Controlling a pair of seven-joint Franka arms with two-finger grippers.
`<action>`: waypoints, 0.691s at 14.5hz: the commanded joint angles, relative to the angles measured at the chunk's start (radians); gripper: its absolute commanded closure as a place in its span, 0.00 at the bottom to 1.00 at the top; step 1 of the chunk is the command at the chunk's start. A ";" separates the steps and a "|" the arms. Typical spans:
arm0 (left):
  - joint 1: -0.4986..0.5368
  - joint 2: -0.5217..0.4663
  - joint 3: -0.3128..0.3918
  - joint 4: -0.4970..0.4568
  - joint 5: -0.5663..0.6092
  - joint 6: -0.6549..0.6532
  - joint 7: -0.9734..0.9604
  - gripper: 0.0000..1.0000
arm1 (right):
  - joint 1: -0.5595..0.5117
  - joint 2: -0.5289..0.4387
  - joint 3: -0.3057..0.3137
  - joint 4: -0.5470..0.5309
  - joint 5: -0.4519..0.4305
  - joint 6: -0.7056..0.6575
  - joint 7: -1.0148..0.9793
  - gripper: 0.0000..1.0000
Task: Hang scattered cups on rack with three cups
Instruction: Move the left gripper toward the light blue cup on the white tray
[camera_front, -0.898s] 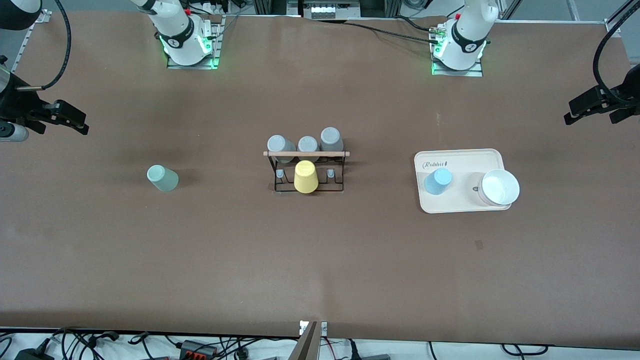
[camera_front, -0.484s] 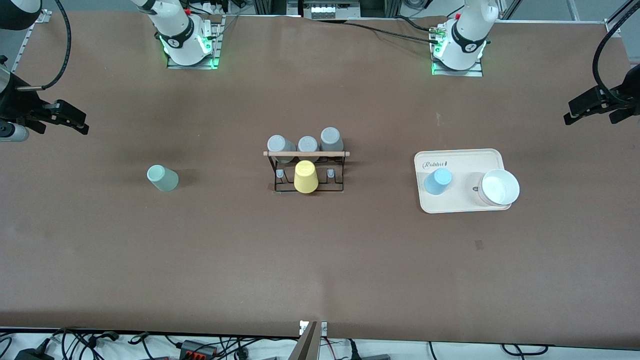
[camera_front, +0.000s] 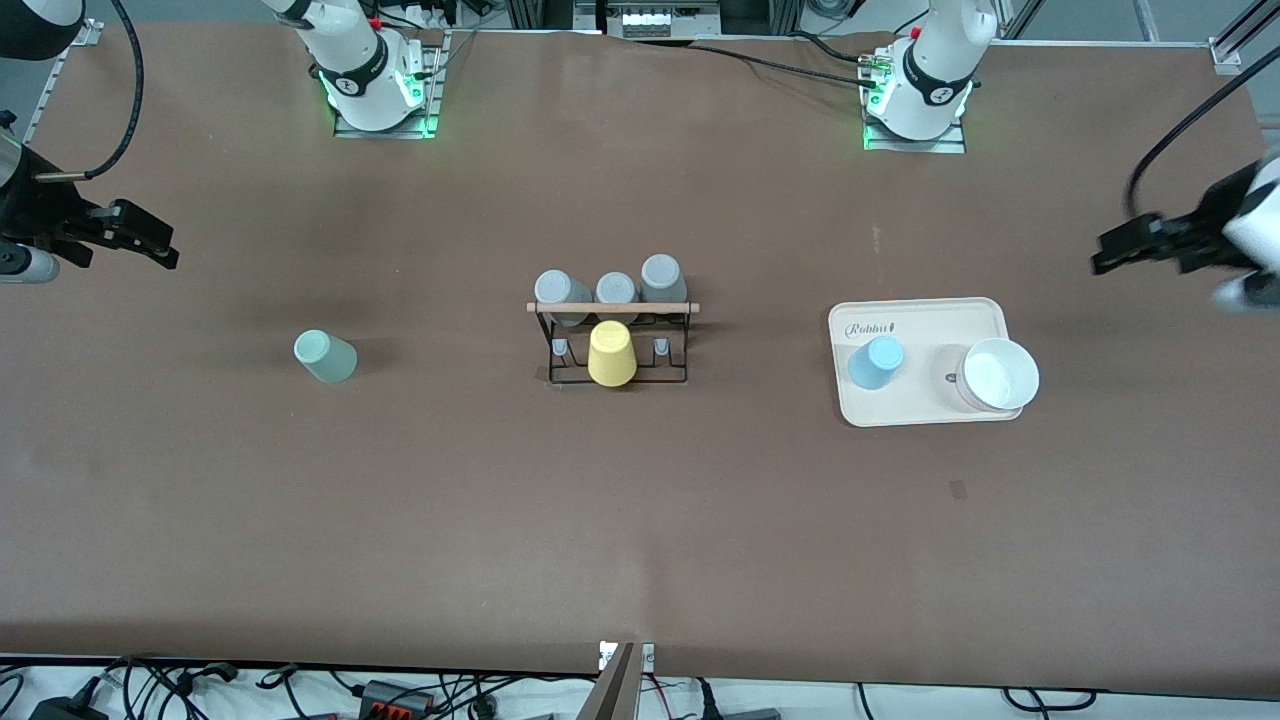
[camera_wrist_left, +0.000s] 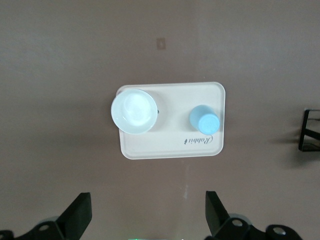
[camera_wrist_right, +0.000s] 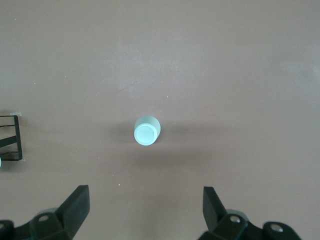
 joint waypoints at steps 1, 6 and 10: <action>-0.007 0.072 -0.064 0.019 -0.015 -0.024 -0.111 0.00 | 0.005 -0.004 -0.002 0.006 0.002 -0.014 -0.013 0.00; -0.005 0.122 -0.141 -0.111 -0.039 0.128 -0.151 0.00 | 0.005 -0.004 -0.002 0.007 0.002 -0.012 -0.013 0.00; -0.004 0.115 -0.167 -0.334 -0.078 0.422 -0.224 0.00 | 0.005 -0.004 -0.002 0.007 0.002 -0.012 -0.013 0.00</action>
